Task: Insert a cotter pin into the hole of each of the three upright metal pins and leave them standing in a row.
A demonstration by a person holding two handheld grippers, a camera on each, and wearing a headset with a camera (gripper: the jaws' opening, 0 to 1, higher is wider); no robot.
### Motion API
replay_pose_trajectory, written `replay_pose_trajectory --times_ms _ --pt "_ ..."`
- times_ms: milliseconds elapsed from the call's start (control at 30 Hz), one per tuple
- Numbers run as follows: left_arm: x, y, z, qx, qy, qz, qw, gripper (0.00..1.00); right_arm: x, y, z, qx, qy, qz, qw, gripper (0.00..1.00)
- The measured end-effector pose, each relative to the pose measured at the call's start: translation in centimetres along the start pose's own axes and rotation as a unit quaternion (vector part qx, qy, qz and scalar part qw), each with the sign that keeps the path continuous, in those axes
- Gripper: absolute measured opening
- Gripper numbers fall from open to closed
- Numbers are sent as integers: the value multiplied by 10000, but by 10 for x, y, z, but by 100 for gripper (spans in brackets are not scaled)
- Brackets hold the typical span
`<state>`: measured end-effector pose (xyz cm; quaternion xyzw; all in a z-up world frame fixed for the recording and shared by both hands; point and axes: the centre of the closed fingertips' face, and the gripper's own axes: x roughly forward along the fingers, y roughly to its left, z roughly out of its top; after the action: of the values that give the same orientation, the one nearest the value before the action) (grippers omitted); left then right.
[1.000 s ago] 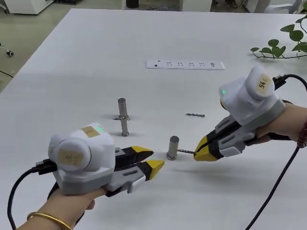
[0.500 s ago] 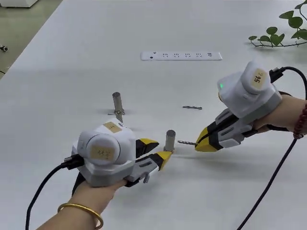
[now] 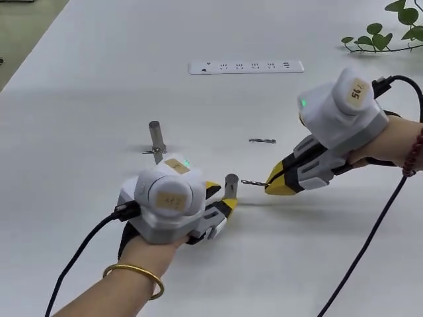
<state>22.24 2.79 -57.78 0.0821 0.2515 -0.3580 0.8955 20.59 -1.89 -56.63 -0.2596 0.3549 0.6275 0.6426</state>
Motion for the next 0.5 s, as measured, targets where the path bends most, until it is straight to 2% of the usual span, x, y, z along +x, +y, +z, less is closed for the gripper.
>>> replay_pose_trajectory --times_ms 267,500 --pt "7 0 -4 4 124 -18 9999 15 2 -2 4 -38 -40 18 10000 0" --pt "12 0 -4 -69 133 -8 9999 13 3 -2 5 -44 -62 38 10000 0"
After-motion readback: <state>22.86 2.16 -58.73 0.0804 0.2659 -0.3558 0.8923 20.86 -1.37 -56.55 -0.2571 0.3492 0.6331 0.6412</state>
